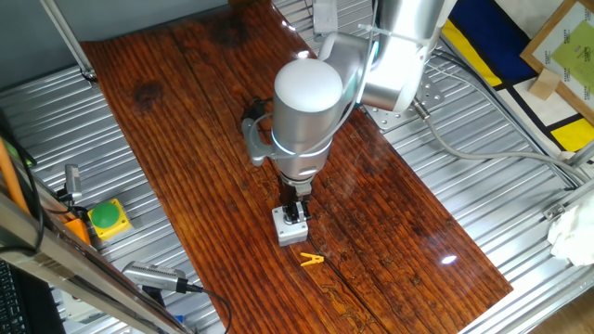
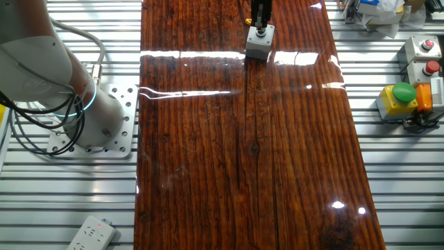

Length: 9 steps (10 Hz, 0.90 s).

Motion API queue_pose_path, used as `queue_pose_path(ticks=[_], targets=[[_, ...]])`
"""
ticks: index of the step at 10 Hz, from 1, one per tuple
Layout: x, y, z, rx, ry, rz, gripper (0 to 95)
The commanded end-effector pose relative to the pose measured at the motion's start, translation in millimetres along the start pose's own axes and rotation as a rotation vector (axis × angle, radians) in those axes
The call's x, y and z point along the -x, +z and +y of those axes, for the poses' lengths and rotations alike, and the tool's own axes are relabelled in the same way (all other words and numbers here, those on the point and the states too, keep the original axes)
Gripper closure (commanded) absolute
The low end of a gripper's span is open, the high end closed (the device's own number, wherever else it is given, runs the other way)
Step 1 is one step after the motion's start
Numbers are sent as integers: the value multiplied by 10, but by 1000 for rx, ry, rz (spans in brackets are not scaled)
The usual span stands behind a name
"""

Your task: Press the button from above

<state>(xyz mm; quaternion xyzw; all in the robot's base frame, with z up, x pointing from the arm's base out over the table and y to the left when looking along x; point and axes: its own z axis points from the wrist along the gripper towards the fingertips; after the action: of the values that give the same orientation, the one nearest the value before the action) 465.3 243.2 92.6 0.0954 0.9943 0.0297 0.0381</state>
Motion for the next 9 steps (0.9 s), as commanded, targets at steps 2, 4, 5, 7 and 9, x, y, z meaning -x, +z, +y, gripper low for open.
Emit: queue_pose_path(ticks=[2, 4, 5, 7, 9], targets=[[5, -12, -1, 0, -2, 2, 950], [14, -55, -2, -1, -5, 5, 950], [14, -57, -2, -1, -4, 5, 950], [14, -57, -2, -1, -4, 5, 950], [14, -57, -2, -1, -5, 6, 950]])
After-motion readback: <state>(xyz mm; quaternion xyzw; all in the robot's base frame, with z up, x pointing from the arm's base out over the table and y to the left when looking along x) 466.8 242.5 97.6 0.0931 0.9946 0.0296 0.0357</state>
